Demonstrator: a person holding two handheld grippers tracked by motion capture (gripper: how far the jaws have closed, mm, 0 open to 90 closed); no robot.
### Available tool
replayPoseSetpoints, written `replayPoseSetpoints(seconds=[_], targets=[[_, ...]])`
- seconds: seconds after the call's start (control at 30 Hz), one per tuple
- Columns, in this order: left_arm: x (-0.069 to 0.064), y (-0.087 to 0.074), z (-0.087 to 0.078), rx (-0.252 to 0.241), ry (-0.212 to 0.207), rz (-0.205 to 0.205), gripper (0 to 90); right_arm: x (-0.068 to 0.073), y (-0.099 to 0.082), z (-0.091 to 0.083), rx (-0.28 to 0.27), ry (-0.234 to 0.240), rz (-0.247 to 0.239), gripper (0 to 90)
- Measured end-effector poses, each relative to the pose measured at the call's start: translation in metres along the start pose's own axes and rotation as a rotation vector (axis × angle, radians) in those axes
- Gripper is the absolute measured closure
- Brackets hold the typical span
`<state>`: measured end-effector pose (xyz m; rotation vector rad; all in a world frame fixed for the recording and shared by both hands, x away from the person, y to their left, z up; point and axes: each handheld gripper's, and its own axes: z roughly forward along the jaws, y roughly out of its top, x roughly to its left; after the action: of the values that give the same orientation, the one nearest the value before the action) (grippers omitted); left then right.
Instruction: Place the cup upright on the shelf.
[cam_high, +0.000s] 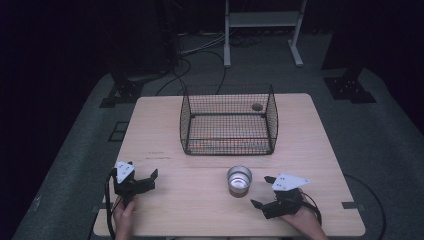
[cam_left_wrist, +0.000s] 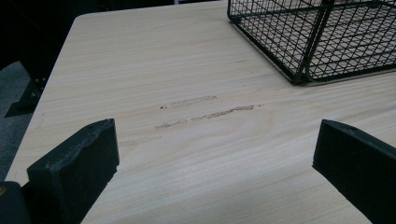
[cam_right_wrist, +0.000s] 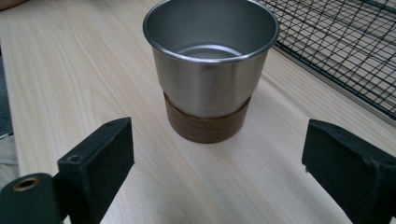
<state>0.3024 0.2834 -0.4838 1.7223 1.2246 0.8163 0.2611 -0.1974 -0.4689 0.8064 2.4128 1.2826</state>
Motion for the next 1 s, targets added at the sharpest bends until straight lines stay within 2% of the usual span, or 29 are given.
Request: replayPoseSetpoints(seconds=[0.17,0.37,0.63,1.0], targets=[[0.000,0.000,0.000,-0.001,-0.001,-0.002,0.0,0.000,0.003,0.004,0.012,0.010,0.005,5.5],[0.000,0.000,0.000,-0.002,0.000,-0.003,0.0,0.002,0.015,0.013,0.043,0.018,-0.023,2.7],[0.000,0.000,0.000,-0.004,-0.001,-0.004,0.0,-0.001,0.025,0.023,0.062,0.031,-0.010,2.6],[0.000,0.000,0.000,-0.004,-0.001,-0.004,0.0,-0.002,0.032,0.034,0.080,0.025,-0.021,2.6]])
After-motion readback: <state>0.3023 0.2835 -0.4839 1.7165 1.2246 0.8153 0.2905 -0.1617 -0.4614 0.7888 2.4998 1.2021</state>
